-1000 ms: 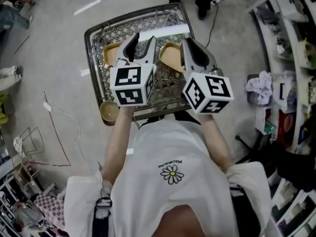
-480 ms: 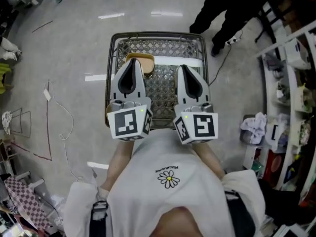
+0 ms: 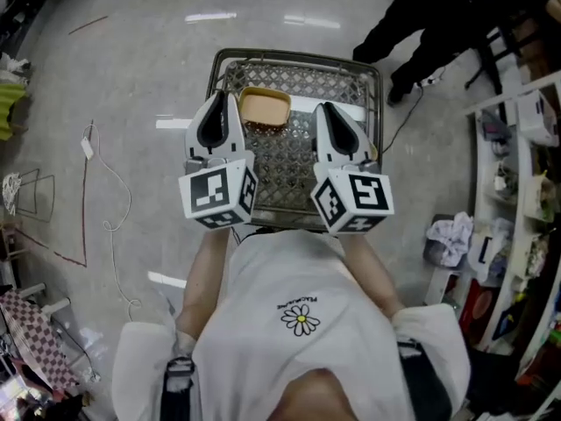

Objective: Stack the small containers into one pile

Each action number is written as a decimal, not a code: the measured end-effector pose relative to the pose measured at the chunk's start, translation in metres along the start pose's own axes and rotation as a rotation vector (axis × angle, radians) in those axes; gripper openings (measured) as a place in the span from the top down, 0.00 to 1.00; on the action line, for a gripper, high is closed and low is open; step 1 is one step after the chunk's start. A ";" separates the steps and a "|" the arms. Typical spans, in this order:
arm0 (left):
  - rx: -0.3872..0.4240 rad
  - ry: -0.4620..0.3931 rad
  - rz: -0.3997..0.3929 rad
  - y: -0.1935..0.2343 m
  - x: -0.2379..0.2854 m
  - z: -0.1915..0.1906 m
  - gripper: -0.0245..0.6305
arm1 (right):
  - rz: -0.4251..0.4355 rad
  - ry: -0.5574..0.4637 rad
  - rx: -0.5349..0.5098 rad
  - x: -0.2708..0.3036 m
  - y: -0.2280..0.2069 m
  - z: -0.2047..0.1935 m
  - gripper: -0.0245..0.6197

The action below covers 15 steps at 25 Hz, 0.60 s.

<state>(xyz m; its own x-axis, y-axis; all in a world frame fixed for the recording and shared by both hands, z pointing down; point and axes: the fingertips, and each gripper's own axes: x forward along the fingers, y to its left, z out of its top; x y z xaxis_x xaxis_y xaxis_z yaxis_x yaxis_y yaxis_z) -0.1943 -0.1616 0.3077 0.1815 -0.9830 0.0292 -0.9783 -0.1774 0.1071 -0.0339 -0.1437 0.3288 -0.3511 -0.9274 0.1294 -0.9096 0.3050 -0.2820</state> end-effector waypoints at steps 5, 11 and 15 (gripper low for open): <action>-0.105 0.280 -0.024 0.051 0.060 -0.071 0.70 | 0.000 0.205 0.178 0.071 -0.024 -0.064 0.82; -0.163 0.592 0.007 0.090 0.104 -0.192 0.66 | -0.165 0.370 0.258 0.130 -0.064 -0.149 0.73; -0.169 0.738 0.006 0.096 0.122 -0.265 0.66 | -0.272 0.478 0.242 0.153 -0.090 -0.211 0.73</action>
<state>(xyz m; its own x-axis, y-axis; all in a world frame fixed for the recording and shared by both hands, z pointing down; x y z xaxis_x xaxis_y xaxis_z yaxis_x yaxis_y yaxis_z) -0.2392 -0.2854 0.5850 0.2544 -0.6863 0.6814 -0.9616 -0.1042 0.2540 -0.0525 -0.2670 0.5742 -0.2250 -0.7477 0.6247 -0.9240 -0.0398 -0.3803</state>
